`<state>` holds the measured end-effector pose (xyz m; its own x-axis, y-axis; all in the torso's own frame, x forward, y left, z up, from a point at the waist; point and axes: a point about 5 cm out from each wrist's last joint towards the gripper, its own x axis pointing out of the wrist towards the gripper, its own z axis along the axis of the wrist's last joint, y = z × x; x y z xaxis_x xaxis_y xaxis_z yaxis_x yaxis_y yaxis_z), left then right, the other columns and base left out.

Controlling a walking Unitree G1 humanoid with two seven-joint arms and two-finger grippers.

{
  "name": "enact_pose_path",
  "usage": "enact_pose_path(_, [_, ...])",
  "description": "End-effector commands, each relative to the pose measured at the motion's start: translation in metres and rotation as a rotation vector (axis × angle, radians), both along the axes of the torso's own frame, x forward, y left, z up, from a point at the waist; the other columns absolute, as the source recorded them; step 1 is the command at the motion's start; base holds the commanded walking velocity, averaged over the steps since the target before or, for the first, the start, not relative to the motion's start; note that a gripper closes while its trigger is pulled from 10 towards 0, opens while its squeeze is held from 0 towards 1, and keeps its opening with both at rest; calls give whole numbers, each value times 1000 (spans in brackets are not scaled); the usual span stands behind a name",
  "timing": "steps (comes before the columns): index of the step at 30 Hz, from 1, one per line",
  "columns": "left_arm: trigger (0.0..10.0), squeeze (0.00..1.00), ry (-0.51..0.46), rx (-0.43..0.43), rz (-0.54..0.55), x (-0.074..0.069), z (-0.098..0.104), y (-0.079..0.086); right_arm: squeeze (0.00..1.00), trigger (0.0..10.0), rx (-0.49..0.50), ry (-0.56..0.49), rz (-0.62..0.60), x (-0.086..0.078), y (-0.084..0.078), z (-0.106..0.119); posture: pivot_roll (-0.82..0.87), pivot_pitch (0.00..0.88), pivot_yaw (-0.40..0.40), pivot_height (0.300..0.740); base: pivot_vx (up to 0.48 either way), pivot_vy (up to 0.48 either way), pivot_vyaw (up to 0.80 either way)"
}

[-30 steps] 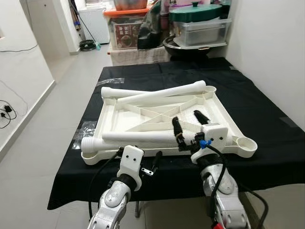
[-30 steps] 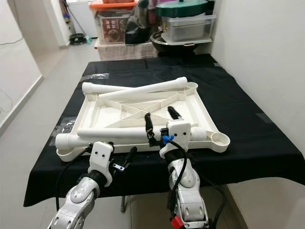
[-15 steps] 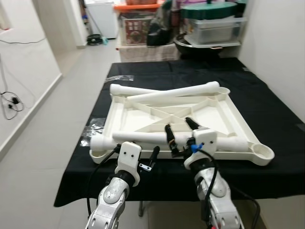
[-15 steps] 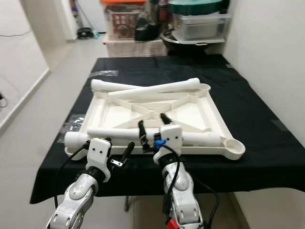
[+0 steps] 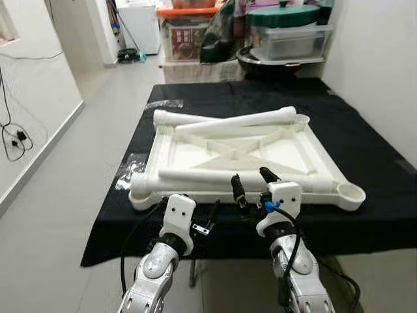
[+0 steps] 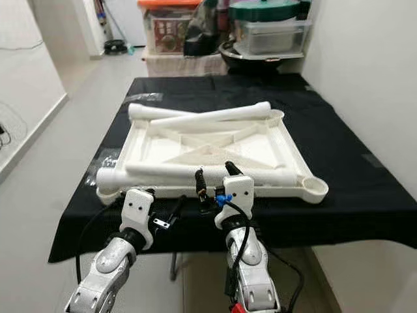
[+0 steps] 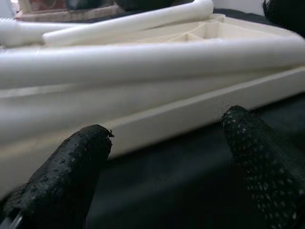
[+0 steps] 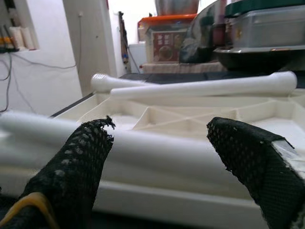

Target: Building children table

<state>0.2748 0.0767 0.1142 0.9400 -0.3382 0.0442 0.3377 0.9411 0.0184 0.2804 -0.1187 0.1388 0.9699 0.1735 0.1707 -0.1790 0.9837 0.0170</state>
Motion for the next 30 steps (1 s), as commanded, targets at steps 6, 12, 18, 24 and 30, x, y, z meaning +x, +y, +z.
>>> enact_pose_path(6, [10000, 0, 28, 19, 7, -1, -7, 2, 0, 10000, 1, 25, 0, -1, 1, -6, -46, 0, 18, 740, -314, 0, 0])
enact_pose_path(12, [10000, 0, 28, 20, 7, -1, -7, 2, 0, 10000, -1, 28, 1, -1, 1, -7, -48, 0, 16, 740, -316, 0, 0])
enact_pose_path(18, [10000, 0, 27, 18, 7, -1, -7, 2, 0, 10000, -4, 25, 0, 0, 1, -6, -53, 0, 18, 740, -315, 0, 0])
enact_pose_path(24, [10000, 0, 25, 22, 8, -1, -7, 2, 0, 10000, -5, 29, 1, 0, 1, -7, -53, 0, 18, 740, -315, 0, 0])
enact_pose_path(30, [10000, 0, 28, 26, 11, -2, -7, 2, 0, 10000, -5, 31, 4, -1, 2, -8, -51, 0, 17, 740, -315, 0, 0])
